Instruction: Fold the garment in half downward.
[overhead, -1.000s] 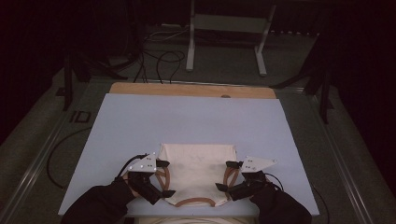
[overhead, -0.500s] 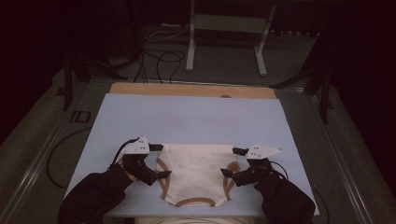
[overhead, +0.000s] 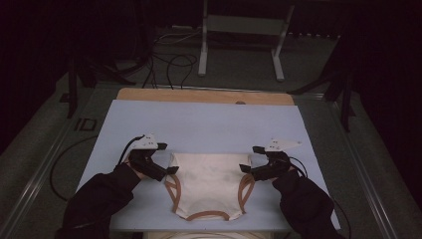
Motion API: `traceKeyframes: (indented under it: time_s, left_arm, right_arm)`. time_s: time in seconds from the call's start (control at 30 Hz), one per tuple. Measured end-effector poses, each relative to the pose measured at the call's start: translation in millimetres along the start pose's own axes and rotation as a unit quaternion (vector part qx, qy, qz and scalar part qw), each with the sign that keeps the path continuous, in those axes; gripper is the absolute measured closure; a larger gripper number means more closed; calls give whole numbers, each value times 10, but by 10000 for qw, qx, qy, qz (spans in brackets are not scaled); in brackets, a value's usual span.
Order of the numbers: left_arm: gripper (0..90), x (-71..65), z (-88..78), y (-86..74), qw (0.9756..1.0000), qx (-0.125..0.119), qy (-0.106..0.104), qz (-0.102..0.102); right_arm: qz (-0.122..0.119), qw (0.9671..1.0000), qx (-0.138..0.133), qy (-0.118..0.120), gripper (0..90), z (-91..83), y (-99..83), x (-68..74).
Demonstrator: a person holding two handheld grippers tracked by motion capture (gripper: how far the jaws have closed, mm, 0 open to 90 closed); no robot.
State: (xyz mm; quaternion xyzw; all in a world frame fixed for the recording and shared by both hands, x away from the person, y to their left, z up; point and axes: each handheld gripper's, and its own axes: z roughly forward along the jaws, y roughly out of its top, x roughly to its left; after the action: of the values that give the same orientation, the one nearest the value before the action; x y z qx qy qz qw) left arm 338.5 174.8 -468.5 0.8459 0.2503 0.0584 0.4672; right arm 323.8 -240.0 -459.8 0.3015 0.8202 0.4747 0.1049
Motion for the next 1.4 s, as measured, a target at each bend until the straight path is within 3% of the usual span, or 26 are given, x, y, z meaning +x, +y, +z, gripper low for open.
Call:
traceKeyframes:
  time_s: [0.27, 0.37, 0.53, 0.77, 0.97, 1.17, 1.23, 1.33, 1.4]
  left_arm:
    - [0, 160, 118, -11, 9997, 224, 31, -136]
    - [2, 235, 212, -31, 9989, 391, 82, -248]
    - [77, 301, 328, -78, 9978, 450, 172, -447]
    - [285, 394, 415, -158, 9954, 672, 321, -611]
    - [389, 441, 450, -233, 9938, 869, 353, -600]
    - [484, 436, 473, -229, 9931, 1050, 449, -270]
    - [485, 435, 481, -224, 9930, 1071, 466, -200]
    - [526, 437, 495, -201, 9916, 1158, 550, -170]
    - [597, 433, 497, -206, 9921, 1127, 514, -180]
  right_arm:
    - [248, 9994, 218, 51, 147, 112, -20, -179]
    - [461, 9985, 285, -53, 146, 181, -36, -274]
    - [499, 9979, 396, -103, 138, 266, -66, -367]
    - [576, 9958, 688, -195, 196, 413, -180, -497]
    - [701, 9935, 855, -260, 224, 506, -261, -536]
    - [720, 9920, 997, -289, 299, 552, -284, -542]
    - [634, 9918, 1067, -291, 311, 569, -289, -533]
    - [505, 9912, 1179, -341, 405, 571, -286, -510]
    - [324, 9910, 1246, -355, 504, 568, -280, -486]
